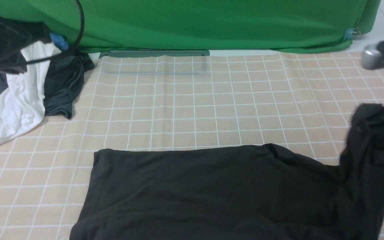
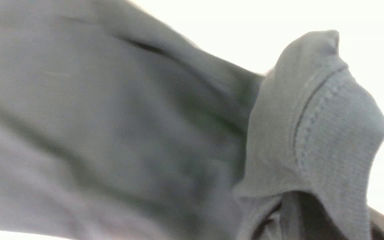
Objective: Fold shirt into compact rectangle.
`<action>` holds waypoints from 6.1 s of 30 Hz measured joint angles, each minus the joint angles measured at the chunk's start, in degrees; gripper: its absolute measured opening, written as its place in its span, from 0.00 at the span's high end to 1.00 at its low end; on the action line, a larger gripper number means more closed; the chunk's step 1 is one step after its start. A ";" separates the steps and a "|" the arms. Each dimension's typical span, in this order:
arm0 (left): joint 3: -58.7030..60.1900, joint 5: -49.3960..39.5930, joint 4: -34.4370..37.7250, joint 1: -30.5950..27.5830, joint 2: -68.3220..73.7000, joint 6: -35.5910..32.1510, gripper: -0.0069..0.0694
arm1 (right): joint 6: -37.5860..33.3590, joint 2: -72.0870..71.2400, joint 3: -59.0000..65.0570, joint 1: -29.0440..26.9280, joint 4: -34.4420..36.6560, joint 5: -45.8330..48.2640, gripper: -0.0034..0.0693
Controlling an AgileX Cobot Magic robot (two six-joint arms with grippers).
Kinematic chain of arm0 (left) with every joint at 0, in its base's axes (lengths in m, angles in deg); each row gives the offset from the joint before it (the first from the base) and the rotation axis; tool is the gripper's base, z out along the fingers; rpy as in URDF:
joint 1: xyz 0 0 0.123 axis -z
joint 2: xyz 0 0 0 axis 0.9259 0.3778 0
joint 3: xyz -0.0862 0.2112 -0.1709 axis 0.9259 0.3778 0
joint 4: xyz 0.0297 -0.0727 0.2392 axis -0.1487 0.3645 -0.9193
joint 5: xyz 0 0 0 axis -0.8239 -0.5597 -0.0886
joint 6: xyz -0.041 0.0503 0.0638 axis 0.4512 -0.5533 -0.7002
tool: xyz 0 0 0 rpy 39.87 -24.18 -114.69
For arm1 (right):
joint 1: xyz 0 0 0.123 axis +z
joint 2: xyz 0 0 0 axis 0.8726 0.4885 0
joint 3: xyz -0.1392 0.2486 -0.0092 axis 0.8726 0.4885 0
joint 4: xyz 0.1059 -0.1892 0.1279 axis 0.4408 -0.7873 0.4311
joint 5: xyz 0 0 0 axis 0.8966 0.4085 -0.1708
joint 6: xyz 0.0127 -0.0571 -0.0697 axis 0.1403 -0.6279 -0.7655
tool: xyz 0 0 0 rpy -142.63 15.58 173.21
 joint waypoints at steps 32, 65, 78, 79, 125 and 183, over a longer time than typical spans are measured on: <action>-1.84 -7.00 15.64 -11.35 6.03 -7.42 0.89 | 12.28 36.85 -24.68 38.92 6.48 -27.80 0.51; -4.53 -4.57 17.73 -11.39 6.57 -7.52 0.86 | 1.45 41.14 -28.82 36.94 11.25 -14.48 0.91; -6.82 -7.89 22.52 -11.39 6.52 -10.32 0.86 | -0.36 17.22 -0.48 27.68 3.10 -7.40 0.92; -6.82 -7.89 22.52 -11.39 6.52 -10.39 0.86 | 0.41 16.84 3.33 27.41 3.68 -10.79 0.92; -6.82 -6.79 22.34 -11.46 6.52 -11.72 0.86 | -4.71 -61.73 41.79 25.74 -13.06 -59.06 0.91; -6.82 -9.92 24.89 -11.46 6.29 -19.36 0.86 | -4.66 -75.08 66.94 -20.65 -1.42 -53.74 0.76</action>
